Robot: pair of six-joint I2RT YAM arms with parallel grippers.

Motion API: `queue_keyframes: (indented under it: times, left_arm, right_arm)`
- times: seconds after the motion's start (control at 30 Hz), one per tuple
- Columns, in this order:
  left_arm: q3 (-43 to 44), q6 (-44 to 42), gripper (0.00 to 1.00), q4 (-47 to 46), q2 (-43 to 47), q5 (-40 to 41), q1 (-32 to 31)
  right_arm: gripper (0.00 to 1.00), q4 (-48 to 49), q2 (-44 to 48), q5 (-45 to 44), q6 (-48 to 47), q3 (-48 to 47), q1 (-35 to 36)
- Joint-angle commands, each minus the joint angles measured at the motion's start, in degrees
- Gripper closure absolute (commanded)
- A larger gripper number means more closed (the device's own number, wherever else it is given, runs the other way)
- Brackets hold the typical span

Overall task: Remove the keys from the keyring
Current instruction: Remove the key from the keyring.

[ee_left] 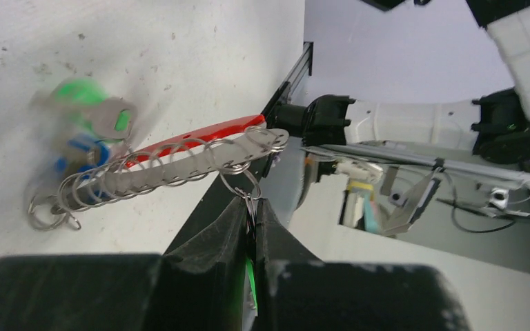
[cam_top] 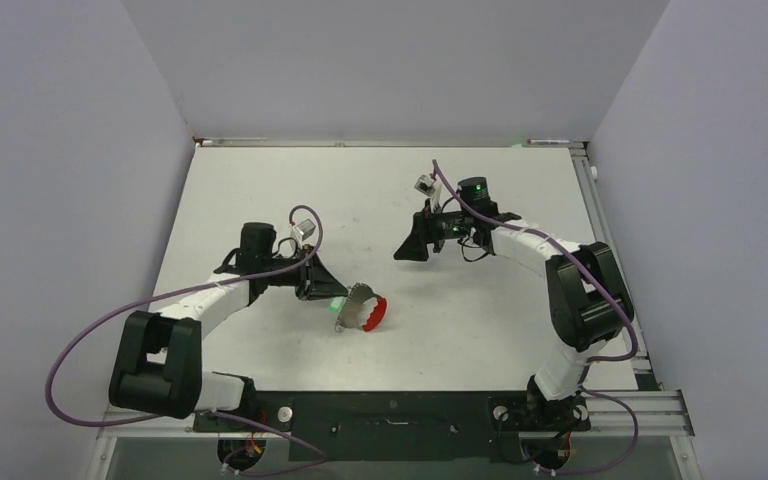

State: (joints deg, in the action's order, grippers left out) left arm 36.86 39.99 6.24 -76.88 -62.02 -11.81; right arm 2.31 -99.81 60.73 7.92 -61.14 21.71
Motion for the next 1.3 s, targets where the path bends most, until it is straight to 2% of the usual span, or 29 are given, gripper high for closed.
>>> queue_keyframes:
  times: [0.0, 0.1, 0.27, 0.33, 0.43, 0.5, 0.67, 0.77, 0.83, 1.07, 1.13, 1.27]
  left_arm:
    - [-1.4, 13.3, 1.00, -14.4, -3.7, -3.2, 3.0]
    - [-0.4, 13.7, 1.00, -12.9, -6.9, -3.0, 4.7]
    - [0.4, 13.2, 1.00, -11.9, -9.4, -2.6, 5.5]
    - [0.8, 13.0, 1.00, -11.9, -10.4, -2.9, 5.9]
    - [1.8, 12.1, 1.00, -11.5, -12.3, -4.3, 6.4]
    - [2.5, 11.2, 1.00, -10.9, -13.5, -5.4, 6.8]
    - [3.1, 10.3, 1.00, -10.3, -14.7, -6.0, 7.4]
    - [3.3, 10.2, 1.00, -10.4, -15.3, -6.8, 7.5]
    - [2.9, 10.1, 1.00, -11.3, -15.5, -7.9, 7.6]
    - [2.4, 11.5, 1.00, -13.2, -16.0, -10.2, 7.8]
    - [2.0, 12.1, 1.00, -13.5, -15.8, -10.1, 7.8]
    - [1.3, 13.1, 1.00, -13.7, -15.3, -9.7, 7.7]
  right_arm:
    - [0.29, -10.5, 3.5, 5.9, -18.4, -5.4, -0.4]
    - [0.32, -15.6, 3.4, 9.2, -25.7, -7.6, 0.1]
    - [0.35, -15.0, 2.9, 8.8, -32.6, -7.9, 2.8]
    - [0.37, -9.6, 2.8, 8.1, -30.8, -6.6, 3.9]
    - [0.41, 6.4, 2.2, 7.2, -23.7, -2.3, 6.0]
    - [0.42, 13.2, 1.9, 4.4, -24.4, 0.4, 7.8]
    - [0.46, 19.4, 4.1, -0.9, -26.0, 5.5, 11.0]
    - [0.47, 15.5, 5.1, -5.5, -32.8, 6.4, 14.7]
    - [0.47, 16.8, 5.2, -7.6, -34.1, 7.6, 16.6]
    - [0.57, 31.8, 4.0, -11.9, -29.9, 12.3, 19.9]
    - [0.61, 34.0, 3.9, -12.9, -29.6, 13.2, 21.2]
    - [0.63, 37.0, 3.1, -14.2, -29.1, 14.5, 22.9]
